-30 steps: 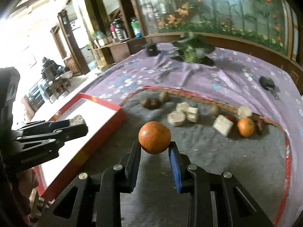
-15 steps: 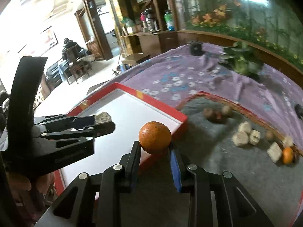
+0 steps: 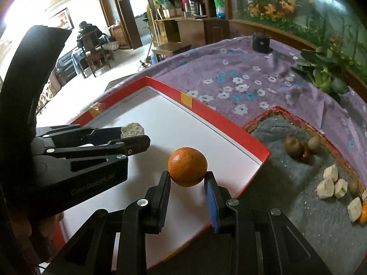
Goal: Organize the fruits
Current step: 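Carry cake and orange into the white tray while both grippers open to release, then grasp a brown round fruit with the left gripper while the right gripper moves toward a red date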
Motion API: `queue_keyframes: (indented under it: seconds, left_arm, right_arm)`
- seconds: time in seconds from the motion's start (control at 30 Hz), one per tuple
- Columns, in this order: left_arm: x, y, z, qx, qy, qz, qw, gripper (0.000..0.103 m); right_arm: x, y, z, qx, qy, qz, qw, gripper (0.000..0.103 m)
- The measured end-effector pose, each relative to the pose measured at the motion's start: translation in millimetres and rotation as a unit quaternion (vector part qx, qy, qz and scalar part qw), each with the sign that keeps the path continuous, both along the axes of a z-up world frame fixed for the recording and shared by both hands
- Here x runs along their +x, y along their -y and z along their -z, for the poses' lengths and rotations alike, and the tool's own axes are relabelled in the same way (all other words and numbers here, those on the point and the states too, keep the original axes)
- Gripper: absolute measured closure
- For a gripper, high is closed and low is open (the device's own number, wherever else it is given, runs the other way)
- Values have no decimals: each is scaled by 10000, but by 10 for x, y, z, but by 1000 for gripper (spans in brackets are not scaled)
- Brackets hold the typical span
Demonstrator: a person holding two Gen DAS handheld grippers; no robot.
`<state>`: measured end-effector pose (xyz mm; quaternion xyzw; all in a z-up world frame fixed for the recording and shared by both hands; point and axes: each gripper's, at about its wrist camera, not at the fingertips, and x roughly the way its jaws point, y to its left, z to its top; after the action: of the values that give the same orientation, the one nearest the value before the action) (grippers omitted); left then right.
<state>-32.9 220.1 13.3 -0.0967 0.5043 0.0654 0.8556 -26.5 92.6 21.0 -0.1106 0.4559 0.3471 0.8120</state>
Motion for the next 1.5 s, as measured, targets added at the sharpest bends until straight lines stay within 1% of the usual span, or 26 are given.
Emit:
queue_keyframes:
  seconds: [0.07, 0.13, 0.17, 0.2, 0.23, 0.27, 0.3, 0.47, 0.57, 0.7, 0.8, 0.97, 1.07, 1.17, 1.27, 1.3, 1.4, 1.5]
  left_arm:
    - [27, 0, 29, -15, -45, -9, 10000, 72]
    - [30, 19, 35, 84, -12, 0, 10000, 71]
    - [29, 30, 36, 142, -2, 15, 9999, 69]
    - [29, 36, 40, 153, -10, 27, 9999, 62]
    - [25, 32, 41, 137, -3, 29, 9999, 50]
    - [17, 19, 41, 130, 16, 1, 9999, 45]
    - [4, 7, 31, 131, 58, -41, 9999, 43]
    - [-65, -16, -49, 293, 265, -219, 9990, 43]
    - [-98, 4, -80, 241, 283, -205, 9991, 43]
    - [-157, 106, -152, 325, 374, -167, 9986, 43]
    - [-206, 186, -227, 314, 464, -138, 9983, 43]
    - [-261, 365, -366, 401, 639, -66, 9971, 43]
    - [-277, 494, -427, 372, 668, 15, 9971, 43]
    - [-302, 639, -500, 382, 765, 71, 9963, 43]
    - [-319, 760, -538, 291, 795, 158, 9963, 43]
    - [-325, 800, -549, 279, 798, 182, 9963, 43]
    - [-356, 890, -588, 316, 821, 152, 9960, 43]
    - [-377, 953, -633, 299, 866, 123, 9957, 43]
  right_arm:
    - [46, -16, 53, -69, -79, 31, 9999, 74]
    - [72, -20, 80, -84, -64, 45, 9999, 74]
    - [78, -24, 79, -58, -47, 49, 10000, 74]
    - [88, -21, 81, -41, -66, 57, 10000, 73]
    - [94, -15, 80, -9, -95, 62, 9999, 70]
    - [102, -4, 80, 63, -130, 37, 9999, 68]
    - [94, 12, 77, 141, -131, 7, 9998, 64]
    - [7, 85, 8, 296, 41, 37, 9995, 62]
    - [-30, 160, -25, 422, 1, 66, 9991, 62]
    - [-113, 289, -104, 604, 40, 139, 9981, 62]
    - [-188, 398, -176, 647, 105, 190, 9977, 58]
    - [-282, 697, -296, 822, 242, 406, 9955, 58]
    - [-308, 919, -363, 961, 282, 585, 9933, 53]
    - [-345, 1101, -439, 956, 385, 723, 9920, 52]
    - [-374, 1242, -515, 1020, 485, 833, 9901, 51]
    - [-377, 1290, -541, 1062, 521, 880, 9891, 50]
    - [-371, 1408, -603, 1246, 553, 1033, 9853, 38]
    - [-382, 1487, -671, 1327, 654, 1104, 9828, 38]
